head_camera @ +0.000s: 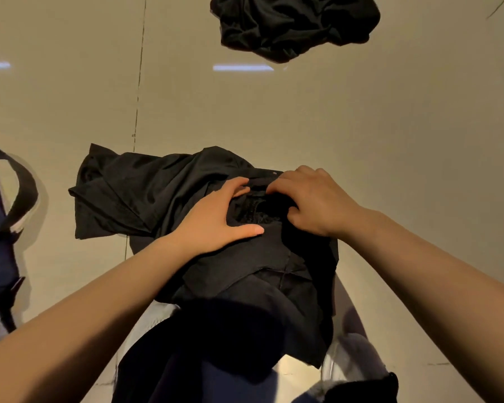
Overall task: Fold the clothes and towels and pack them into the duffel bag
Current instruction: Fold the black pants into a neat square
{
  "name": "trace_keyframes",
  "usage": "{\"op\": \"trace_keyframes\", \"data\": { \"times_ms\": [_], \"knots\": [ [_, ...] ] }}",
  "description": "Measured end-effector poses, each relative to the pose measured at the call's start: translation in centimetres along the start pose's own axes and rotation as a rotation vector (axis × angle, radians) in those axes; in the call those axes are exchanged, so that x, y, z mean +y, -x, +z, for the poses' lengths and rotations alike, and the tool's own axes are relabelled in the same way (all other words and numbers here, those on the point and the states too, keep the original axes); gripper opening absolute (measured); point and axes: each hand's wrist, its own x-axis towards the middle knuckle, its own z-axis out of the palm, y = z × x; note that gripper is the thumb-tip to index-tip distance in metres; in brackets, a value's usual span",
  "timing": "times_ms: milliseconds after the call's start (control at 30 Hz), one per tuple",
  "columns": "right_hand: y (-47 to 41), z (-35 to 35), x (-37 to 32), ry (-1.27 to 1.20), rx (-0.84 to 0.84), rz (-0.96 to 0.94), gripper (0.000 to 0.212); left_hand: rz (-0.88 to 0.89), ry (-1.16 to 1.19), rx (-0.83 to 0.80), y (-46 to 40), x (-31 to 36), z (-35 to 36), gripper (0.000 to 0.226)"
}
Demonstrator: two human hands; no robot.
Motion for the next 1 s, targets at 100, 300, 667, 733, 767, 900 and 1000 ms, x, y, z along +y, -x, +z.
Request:
{"op": "trace_keyframes", "data": {
  "times_ms": [100, 300, 667, 733, 767, 900, 1000],
  "knots": [
    [0.5, 0.8, 0.1, 0.026, -0.082, 0.018, 0.066, 0.037, -0.191, 0.035, 0.9, -1.2, 0.3, 0.105],
    [-1.2, 2.0, -1.4, 0.118, 0.117, -0.146, 0.017, 0.061, -0.338, -0.028, 2.0, -1.7, 0.0, 0.124],
    [3.8, -11.5, -5.6, -0.034, 0.377, 0.04, 0.012, 0.078, -0.342, 0.132, 5.3, -0.2, -3.4, 0.129],
    [6.1, -15.2, -7.0, 0.006, 0.379, 0.067, 0.012, 0.067, -0.456, 0.168, 6.7, 0.5, -4.8, 0.12],
    [7.4, -16.9, -7.9, 0.034, 0.374, 0.065, 0.012, 0.043, -0.47, 0.193, 7.8, 1.0, -5.6, 0.115],
    [12.5, -22.6, -12.2, 0.216, 0.386, 0.037, 0.016, 0.115, -0.436, 0.311, 12.6, 6.5, -10.0, 0.088],
    [16.9, -26.8, -15.7, 0.263, 0.497, 0.035, 0.017, 0.276, -0.376, 0.347, 16.7, 14.1, -14.0, 0.052]
  ]
}}
